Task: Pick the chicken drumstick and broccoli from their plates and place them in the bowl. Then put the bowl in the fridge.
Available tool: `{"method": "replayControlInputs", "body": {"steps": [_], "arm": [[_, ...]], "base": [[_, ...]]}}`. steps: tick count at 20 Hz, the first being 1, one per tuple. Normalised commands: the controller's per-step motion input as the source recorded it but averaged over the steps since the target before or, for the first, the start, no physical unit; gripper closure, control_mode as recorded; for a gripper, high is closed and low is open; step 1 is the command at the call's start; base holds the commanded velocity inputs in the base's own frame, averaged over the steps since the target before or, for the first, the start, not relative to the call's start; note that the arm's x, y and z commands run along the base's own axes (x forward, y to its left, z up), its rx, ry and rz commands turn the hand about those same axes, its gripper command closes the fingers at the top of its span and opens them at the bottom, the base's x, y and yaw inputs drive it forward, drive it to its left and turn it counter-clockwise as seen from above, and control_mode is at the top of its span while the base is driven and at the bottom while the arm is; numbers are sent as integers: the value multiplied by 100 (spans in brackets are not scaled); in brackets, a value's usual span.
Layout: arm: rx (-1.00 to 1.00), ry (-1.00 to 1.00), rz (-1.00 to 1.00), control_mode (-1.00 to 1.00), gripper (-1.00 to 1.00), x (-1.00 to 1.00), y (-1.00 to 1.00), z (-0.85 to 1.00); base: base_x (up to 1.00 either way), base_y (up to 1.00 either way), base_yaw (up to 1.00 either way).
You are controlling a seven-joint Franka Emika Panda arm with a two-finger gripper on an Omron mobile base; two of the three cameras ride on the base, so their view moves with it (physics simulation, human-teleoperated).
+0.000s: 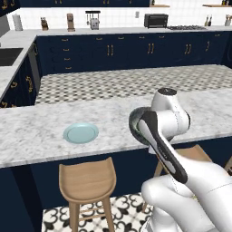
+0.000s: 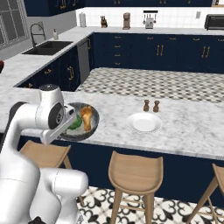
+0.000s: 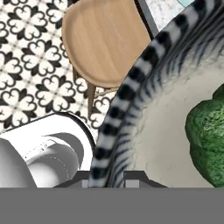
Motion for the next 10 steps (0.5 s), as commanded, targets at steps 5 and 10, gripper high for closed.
{"method": "replayControlInputs", "body": {"steps": [5,10], "arm": [[0,0,0,100,100,0,0,0],[0,0,0,100,100,0,0,0]], "base": [[-46,-20,-3],[0,-34,-70]]}}
